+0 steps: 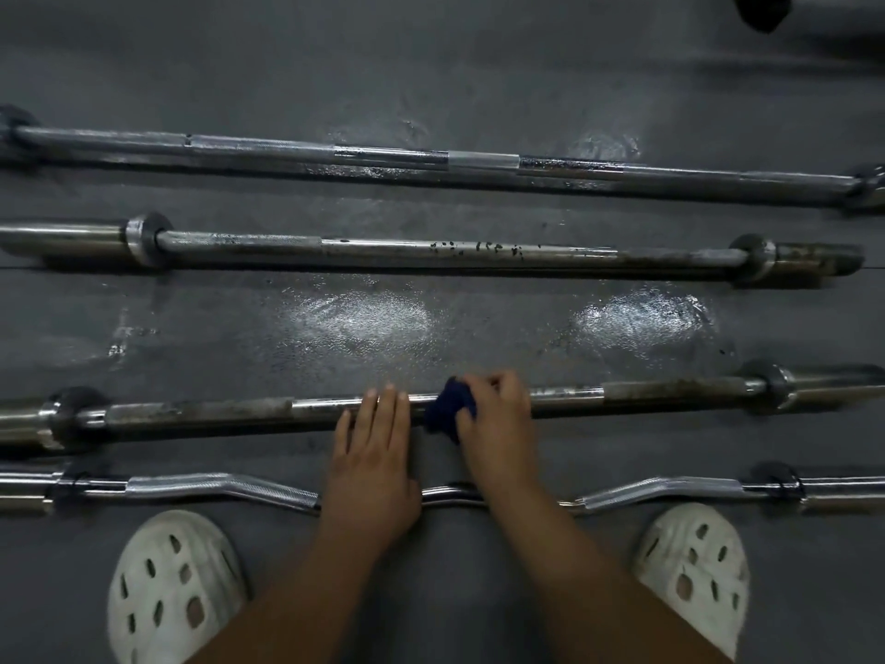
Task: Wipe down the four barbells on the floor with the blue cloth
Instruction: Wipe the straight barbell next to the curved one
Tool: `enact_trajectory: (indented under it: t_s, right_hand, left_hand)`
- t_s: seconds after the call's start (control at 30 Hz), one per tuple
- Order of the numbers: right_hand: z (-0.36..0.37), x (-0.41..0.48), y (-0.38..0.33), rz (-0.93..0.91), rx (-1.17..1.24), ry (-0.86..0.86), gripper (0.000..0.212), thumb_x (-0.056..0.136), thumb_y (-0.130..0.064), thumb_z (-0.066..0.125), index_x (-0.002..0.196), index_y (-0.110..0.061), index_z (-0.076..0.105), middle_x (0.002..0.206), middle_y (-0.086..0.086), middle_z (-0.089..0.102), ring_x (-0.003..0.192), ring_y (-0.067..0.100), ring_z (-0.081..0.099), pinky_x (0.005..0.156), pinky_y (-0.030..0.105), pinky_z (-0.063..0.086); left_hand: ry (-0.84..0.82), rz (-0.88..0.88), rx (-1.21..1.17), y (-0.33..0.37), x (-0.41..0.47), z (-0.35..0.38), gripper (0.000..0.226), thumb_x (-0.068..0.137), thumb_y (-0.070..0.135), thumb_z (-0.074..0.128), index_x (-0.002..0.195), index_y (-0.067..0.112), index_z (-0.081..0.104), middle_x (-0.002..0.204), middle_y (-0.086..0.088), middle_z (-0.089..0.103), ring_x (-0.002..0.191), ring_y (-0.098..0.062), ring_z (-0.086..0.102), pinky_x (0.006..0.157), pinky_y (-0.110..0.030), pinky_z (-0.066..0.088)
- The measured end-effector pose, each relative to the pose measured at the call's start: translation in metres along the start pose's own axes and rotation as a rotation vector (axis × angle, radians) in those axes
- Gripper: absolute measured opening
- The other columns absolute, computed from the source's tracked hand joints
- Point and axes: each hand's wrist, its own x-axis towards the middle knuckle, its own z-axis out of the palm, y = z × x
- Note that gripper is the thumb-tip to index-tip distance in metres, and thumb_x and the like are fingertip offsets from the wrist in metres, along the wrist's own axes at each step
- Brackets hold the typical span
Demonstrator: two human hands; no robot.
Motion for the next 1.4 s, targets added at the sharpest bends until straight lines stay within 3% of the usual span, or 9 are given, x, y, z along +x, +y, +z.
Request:
enact_trajectory:
  t_s: [0.2, 0.4, 0.6, 0.77, 0.9, 0.97, 1.17, 1.33, 1.4]
  right_hand:
    - [-0.04, 0.024, 0.063, 0.376, -0.06, 0.264, 0.024, 0.081, -0.008, 0.061, 0.102, -0.012, 0.071, 0.11, 0.012, 0.049, 0.105, 0.032, 0.048, 0.088, 0.032, 0.041]
    - [-0.01, 0.001, 0.015, 0.031, -0.094, 0.058, 0.036, 0.083, -0.035, 0.069, 0.116, -0.025, 0.063, 0.117, 0.005, 0.046, 0.108, 0.023, 0.041, 0.087, 0.034, 0.044]
    - [-0.041, 0.023, 0.06, 0.398, -0.063, 0.3, 0.018, 0.085, -0.022, 0.066, 0.101, -0.017, 0.071, 0.112, 0.01, 0.051, 0.106, 0.032, 0.047, 0.091, 0.038, 0.044]
    - [-0.01, 0.003, 0.006, -0.022, -0.071, 0.022, 0.021, 0.087, -0.022, 0.063, 0.108, -0.023, 0.067, 0.111, 0.003, 0.052, 0.104, 0.023, 0.045, 0.081, 0.034, 0.047]
    - [-0.039, 0.021, 0.06, 0.275, -0.071, 0.213, 0.018, 0.087, -0.02, 0.065, 0.104, -0.017, 0.07, 0.112, 0.009, 0.05, 0.106, 0.029, 0.047, 0.089, 0.034, 0.043]
    - [-0.044, 0.025, 0.064, 0.37, -0.081, 0.267, 0.018, 0.087, -0.018, 0.066, 0.104, -0.016, 0.071, 0.113, 0.01, 0.05, 0.107, 0.029, 0.046, 0.09, 0.032, 0.041]
    - [-0.012, 0.007, 0.021, -0.053, -0.084, 0.061, 0.028, 0.084, -0.017, 0.067, 0.113, -0.019, 0.067, 0.109, 0.006, 0.055, 0.102, 0.025, 0.049, 0.084, 0.035, 0.047]
    - [-0.046, 0.04, 0.068, 0.299, -0.048, 0.247, 0.023, 0.088, -0.015, 0.065, 0.111, -0.017, 0.071, 0.112, 0.012, 0.053, 0.102, 0.032, 0.051, 0.087, 0.034, 0.044]
    - [-0.037, 0.04, 0.05, 0.228, -0.043, 0.211, 0.025, 0.086, -0.012, 0.066, 0.11, -0.018, 0.071, 0.113, 0.01, 0.054, 0.104, 0.03, 0.049, 0.087, 0.034, 0.044]
  left_hand:
    - [0.008, -0.001, -0.013, -0.001, 0.001, 0.003, 0.107, 0.058, 0.03, 0.066, 0.155, 0.006, 0.026, 0.163, -0.014, 0.021, 0.15, -0.031, 0.019, 0.118, -0.053, 0.026]
    - [0.019, -0.003, -0.002, 0.004, 0.008, 0.0, 0.11, 0.056, 0.031, 0.069, 0.154, 0.004, 0.026, 0.162, -0.017, 0.02, 0.15, -0.035, 0.019, 0.118, -0.053, 0.018]
    - [0.013, 0.065, 0.015, 0.028, 0.017, 0.0, 0.108, 0.055, 0.032, 0.071, 0.154, 0.01, 0.031, 0.162, -0.011, 0.024, 0.148, -0.032, 0.026, 0.117, -0.053, 0.016]
    - [0.031, 0.074, 0.005, 0.033, 0.021, 0.006, 0.105, 0.053, 0.036, 0.065, 0.15, 0.009, 0.037, 0.159, -0.013, 0.032, 0.144, -0.035, 0.032, 0.114, -0.056, 0.015]
    - [0.004, 0.073, 0.01, 0.031, 0.022, 0.005, 0.11, 0.051, 0.035, 0.068, 0.153, 0.012, 0.032, 0.161, -0.011, 0.027, 0.147, -0.033, 0.026, 0.116, -0.059, 0.021]
    - [0.001, 0.059, 0.008, 0.033, 0.024, 0.004, 0.111, 0.052, 0.037, 0.065, 0.154, 0.011, 0.028, 0.162, -0.011, 0.023, 0.149, -0.034, 0.022, 0.117, -0.059, 0.016]
    - [0.001, 0.046, 0.024, 0.034, 0.034, 0.001, 0.113, 0.055, 0.039, 0.064, 0.156, 0.01, 0.023, 0.164, -0.013, 0.018, 0.151, -0.033, 0.015, 0.118, -0.06, 0.011]
    - [-0.018, 0.047, 0.047, 0.031, 0.052, -0.006, 0.107, 0.062, 0.044, 0.057, 0.157, 0.012, 0.019, 0.165, -0.012, 0.013, 0.152, -0.031, 0.01, 0.119, -0.059, 0.007]
    - [-0.009, 0.04, 0.042, 0.031, 0.059, -0.01, 0.106, 0.064, 0.044, 0.057, 0.157, 0.012, 0.017, 0.165, -0.012, 0.011, 0.152, -0.031, 0.008, 0.119, -0.059, 0.005]
